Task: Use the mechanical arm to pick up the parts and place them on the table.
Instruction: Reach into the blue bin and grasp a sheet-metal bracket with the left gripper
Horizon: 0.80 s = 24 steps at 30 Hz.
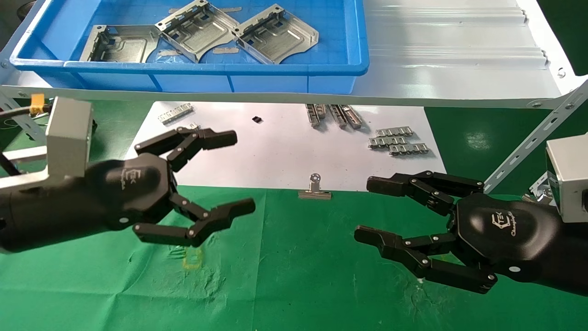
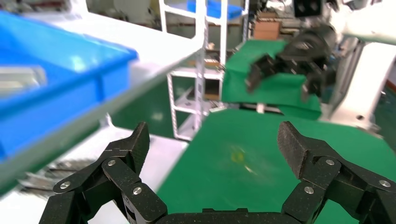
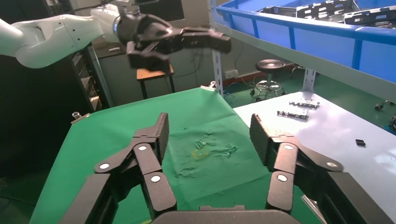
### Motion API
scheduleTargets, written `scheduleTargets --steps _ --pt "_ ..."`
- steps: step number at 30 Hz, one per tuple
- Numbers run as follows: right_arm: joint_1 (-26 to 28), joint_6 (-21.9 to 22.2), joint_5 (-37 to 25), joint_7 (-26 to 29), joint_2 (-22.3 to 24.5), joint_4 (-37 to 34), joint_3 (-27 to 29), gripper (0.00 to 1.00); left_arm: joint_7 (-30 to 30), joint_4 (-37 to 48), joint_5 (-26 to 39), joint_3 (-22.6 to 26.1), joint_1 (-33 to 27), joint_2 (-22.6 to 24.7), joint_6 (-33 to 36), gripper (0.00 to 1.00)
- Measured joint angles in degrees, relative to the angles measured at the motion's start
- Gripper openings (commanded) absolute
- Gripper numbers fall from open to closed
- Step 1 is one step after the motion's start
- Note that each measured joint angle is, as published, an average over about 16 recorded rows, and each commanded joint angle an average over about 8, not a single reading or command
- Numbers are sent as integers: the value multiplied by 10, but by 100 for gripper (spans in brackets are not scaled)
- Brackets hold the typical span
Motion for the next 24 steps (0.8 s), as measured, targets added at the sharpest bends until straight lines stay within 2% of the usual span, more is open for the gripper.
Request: scheduleTargets --steps 11,24 --pt "0 0 0 0 0 0 0 0 13 98 48 15 -112 74 -64 100" --pt "0 0 0 0 0 0 0 0 46 321 160 70 -304 182 -143 100"
